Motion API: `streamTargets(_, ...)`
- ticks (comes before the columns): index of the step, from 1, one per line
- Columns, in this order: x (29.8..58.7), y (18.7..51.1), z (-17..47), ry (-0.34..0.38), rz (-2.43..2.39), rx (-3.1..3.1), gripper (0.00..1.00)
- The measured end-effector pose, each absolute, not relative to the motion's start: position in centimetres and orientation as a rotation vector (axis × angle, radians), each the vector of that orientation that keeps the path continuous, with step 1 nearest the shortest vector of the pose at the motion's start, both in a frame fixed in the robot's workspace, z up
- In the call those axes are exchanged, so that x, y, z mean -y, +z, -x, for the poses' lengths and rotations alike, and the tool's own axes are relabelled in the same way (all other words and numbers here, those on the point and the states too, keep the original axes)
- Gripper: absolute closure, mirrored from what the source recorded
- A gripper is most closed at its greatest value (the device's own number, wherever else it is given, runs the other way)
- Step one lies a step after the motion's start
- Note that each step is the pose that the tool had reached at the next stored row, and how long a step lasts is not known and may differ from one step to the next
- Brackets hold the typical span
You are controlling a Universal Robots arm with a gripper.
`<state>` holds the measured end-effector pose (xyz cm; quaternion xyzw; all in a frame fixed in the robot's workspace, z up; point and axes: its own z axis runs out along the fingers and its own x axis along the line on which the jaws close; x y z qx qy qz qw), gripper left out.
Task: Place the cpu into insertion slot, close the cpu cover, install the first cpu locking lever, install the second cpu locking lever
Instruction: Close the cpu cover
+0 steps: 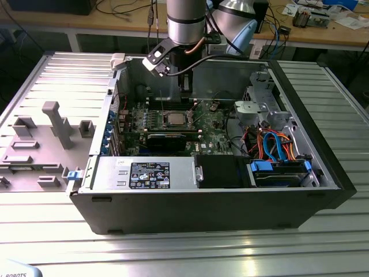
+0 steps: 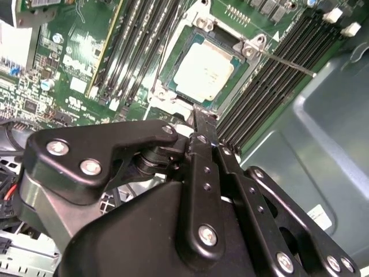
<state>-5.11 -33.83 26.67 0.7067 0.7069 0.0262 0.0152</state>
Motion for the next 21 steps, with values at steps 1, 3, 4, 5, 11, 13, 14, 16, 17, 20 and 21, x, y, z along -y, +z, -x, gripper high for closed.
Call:
streamTargets(1,33.83,26.67,5.06,0.078,-2.2,-2.2,0.89)
streamTargets(3,33.83,26.67,4.93,0.059,-2.209,-2.209,0.89)
streamTargets(4,33.83,26.68,4.92,0.059,-2.209,-2.21,0.89)
streamTargets(5,33.83,26.67,4.92,0.059,-2.209,-2.21,0.89)
streamTargets(11,33.82,27.11,4.91,0.058,-2.209,-2.21,0.89)
streamTargets(13,33.82,27.12,4.91,0.058,-2.209,-2.209,0.89)
streamTargets(14,33.83,27.13,4.92,0.058,-2.209,-2.209,0.89)
streamTargets(16,33.83,27.13,4.92,0.058,-2.209,-2.209,0.89)
streamTargets(17,33.83,27.14,4.91,0.058,-2.209,-2.209,0.89)
streamTargets(20,33.83,27.14,4.7,0.058,-2.209,-2.209,0.89)
streamTargets(21,33.83,27.14,4.22,0.058,-2.209,-2.209,0.89)
